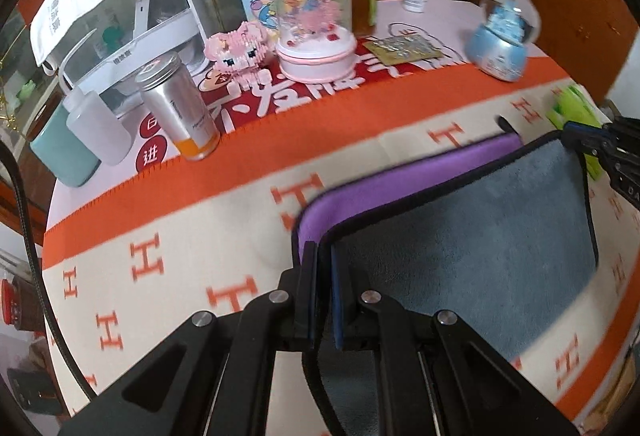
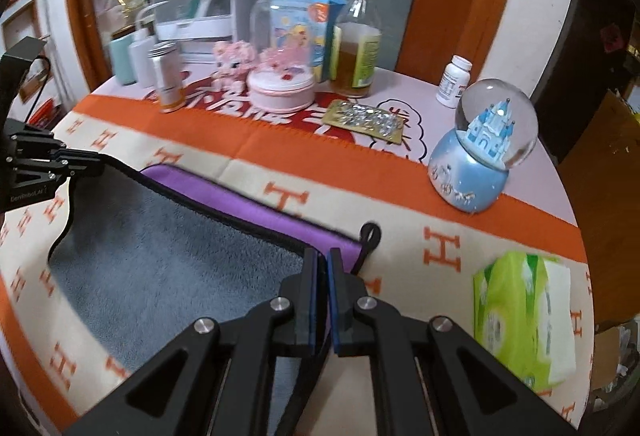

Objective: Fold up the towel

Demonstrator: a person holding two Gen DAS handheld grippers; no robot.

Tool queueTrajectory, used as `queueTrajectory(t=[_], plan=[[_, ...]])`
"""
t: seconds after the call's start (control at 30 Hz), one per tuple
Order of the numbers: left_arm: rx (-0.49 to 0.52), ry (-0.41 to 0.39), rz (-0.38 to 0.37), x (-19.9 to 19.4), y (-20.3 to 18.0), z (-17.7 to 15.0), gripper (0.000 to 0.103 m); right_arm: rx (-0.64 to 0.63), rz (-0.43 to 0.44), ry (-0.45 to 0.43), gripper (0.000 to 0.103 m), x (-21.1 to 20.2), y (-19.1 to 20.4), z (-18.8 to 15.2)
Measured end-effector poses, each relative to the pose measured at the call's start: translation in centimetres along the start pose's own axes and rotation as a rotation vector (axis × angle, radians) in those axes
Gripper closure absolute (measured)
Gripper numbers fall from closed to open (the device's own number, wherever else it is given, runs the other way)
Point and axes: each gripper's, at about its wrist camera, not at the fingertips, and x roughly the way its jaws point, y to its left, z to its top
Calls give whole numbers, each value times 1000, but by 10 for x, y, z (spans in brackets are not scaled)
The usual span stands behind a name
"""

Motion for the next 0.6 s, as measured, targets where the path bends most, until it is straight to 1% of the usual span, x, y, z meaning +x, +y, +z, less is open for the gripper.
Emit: queueTrajectory(t=[0.17, 0.23, 0.3, 0.33, 0.37, 0.4, 0.43, 0.47, 0.5, 0.6], plan=[[-4, 23, 33, 30, -4, 14, 98, 16, -26, 29, 98, 30, -4, 11], [-11, 40, 46, 40, -5, 16, 95, 17, -29, 50, 98, 39, -4, 10], [-29, 52, 54, 46, -3, 17, 82, 29, -40, 53, 92, 44, -5, 9], [-48, 48, 57, 47, -1, 17, 60, 40, -53, 48, 90, 45, -6, 9], [-66, 39, 57, 46, 1, 16, 40, 57, -67, 38, 85, 45, -7, 10], [-85, 22, 56, 44, 3, 15, 33, 73, -75, 29, 76, 44, -8, 10], [-106, 4, 56, 40, 4, 15, 25, 96, -85, 17, 72, 43, -10, 11], [-121, -8, 54, 37, 7, 15, 25, 113, -94, 9, 64, 41, -11, 11], [-139, -16, 50, 34, 9, 15, 25, 130, -109, 3, 61, 39, -12, 12], [-188, -23, 46, 26, 13, 13, 25, 153, -119, 6, 61, 31, -10, 13]])
